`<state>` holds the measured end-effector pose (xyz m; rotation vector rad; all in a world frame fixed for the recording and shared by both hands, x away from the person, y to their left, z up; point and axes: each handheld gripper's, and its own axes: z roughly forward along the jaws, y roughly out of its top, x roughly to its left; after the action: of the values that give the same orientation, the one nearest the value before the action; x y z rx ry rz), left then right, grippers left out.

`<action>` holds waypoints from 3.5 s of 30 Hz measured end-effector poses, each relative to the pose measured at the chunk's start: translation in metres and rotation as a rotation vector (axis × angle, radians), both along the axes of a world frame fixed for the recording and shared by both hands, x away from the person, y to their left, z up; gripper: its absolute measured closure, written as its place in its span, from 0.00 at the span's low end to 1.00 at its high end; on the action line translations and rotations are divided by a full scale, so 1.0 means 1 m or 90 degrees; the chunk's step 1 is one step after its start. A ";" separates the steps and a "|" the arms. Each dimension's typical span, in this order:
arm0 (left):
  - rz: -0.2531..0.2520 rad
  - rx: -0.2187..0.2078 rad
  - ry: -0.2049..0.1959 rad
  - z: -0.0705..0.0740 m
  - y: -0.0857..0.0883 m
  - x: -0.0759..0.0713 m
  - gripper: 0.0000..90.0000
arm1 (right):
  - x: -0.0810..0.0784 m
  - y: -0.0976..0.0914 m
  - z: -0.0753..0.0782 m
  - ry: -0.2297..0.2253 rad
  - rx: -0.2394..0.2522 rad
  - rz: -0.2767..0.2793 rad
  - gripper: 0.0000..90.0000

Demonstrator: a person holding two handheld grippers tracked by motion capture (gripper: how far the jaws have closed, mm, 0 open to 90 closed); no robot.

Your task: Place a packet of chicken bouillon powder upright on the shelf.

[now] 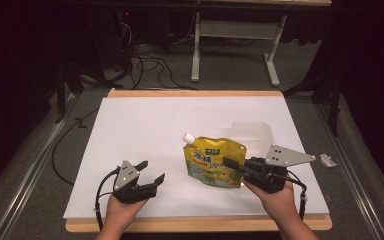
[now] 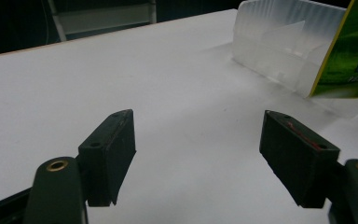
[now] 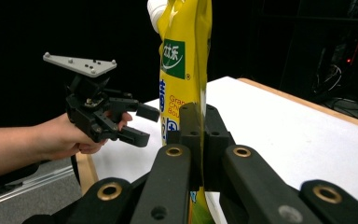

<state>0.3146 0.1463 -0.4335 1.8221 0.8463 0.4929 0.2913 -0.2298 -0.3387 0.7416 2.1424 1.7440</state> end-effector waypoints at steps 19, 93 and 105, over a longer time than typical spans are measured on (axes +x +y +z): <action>0.000 -0.006 0.000 0.000 0.001 0.000 0.30 | 0.002 -0.042 0.016 -0.026 0.034 -0.065 1.00; -0.020 0.006 -0.006 0.000 -0.002 -0.001 0.30 | 0.012 -0.103 -0.025 0.038 0.025 -0.170 1.00; -0.021 0.002 -0.006 0.001 -0.001 -0.002 0.30 | 0.016 -0.107 -0.036 0.051 0.015 -0.171 1.00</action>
<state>0.3127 0.1450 -0.4325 1.8331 0.8077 0.4816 0.3074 -0.3369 -0.3745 1.0675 1.9665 1.6258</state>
